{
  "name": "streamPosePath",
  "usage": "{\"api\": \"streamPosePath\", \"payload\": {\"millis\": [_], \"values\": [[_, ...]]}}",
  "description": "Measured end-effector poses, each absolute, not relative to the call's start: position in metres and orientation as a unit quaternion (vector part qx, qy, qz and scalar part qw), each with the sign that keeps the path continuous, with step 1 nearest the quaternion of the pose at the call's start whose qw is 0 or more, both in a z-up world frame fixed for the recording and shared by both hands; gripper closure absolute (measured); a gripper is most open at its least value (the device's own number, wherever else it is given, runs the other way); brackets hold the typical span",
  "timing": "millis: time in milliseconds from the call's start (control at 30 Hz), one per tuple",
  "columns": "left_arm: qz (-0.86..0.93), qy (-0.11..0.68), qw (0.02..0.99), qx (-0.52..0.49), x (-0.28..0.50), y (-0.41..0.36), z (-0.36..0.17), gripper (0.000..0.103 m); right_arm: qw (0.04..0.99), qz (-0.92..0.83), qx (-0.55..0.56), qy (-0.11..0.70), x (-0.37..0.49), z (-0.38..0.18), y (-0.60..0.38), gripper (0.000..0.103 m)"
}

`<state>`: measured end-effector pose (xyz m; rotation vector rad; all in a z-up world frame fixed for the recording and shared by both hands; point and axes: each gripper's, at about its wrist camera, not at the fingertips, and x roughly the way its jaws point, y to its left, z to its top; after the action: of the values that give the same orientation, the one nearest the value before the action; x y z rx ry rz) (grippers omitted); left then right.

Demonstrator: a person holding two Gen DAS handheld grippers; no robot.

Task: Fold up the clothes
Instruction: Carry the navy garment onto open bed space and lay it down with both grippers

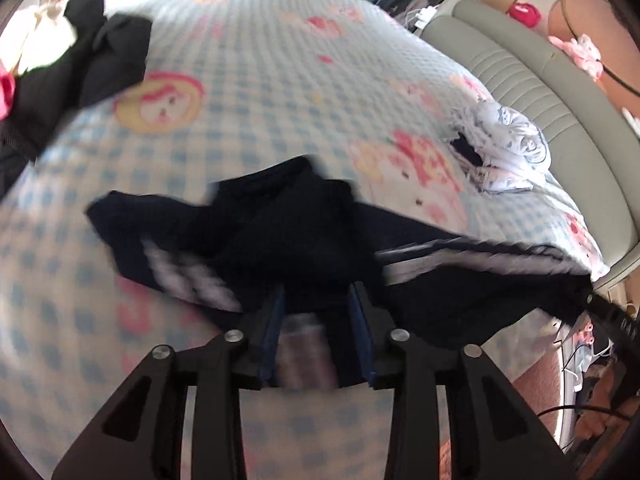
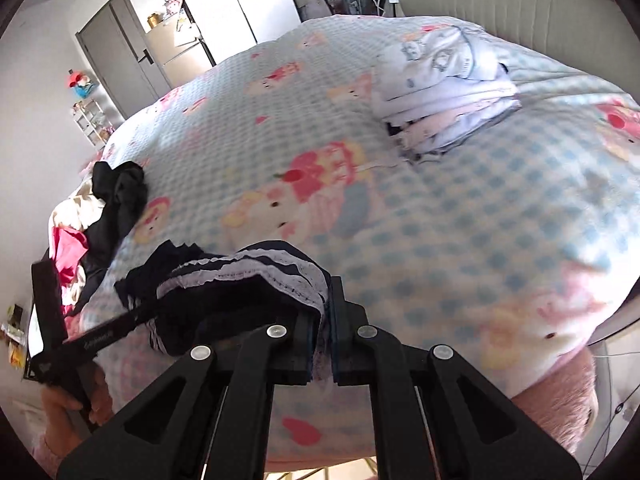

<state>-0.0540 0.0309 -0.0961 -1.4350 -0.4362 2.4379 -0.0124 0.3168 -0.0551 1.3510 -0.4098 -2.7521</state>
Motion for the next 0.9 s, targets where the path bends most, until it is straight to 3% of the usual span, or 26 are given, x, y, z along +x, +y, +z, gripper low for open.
{"api": "streamPosePath", "payload": {"millis": [200,367,433,500,633,767,900], "values": [[0.844,-0.179,0.1,-0.496,-0.027,0.023,-0.109,0.047,0.083,-0.864,0.477,-0.141,-0.027,-0.074,0.303,0.091],[0.835,-0.147,0.113,-0.518,-0.026,0.046,-0.126,0.047,0.119,-0.841,0.507,-0.146,-0.029,-0.099,0.271,0.09],[0.844,-0.127,0.124,-0.506,-0.034,0.051,-0.119,0.054,0.122,-0.837,0.516,-0.135,-0.029,-0.106,0.26,0.09],[0.853,-0.107,0.135,-0.492,-0.042,0.055,-0.111,0.098,0.132,-0.838,0.513,-0.13,-0.028,-0.102,0.254,0.092],[0.872,-0.117,0.203,-0.43,-0.048,0.047,-0.043,0.098,0.197,-0.85,0.456,-0.172,-0.021,-0.056,0.253,0.093],[0.914,-0.124,0.181,-0.341,-0.058,0.02,0.028,0.097,0.254,-0.865,0.374,-0.219,-0.019,-0.007,0.262,0.093],[0.884,-0.119,0.152,-0.426,-0.09,0.015,0.004,0.085,0.156,-0.864,0.427,-0.216,-0.043,-0.035,0.272,0.09]]}}
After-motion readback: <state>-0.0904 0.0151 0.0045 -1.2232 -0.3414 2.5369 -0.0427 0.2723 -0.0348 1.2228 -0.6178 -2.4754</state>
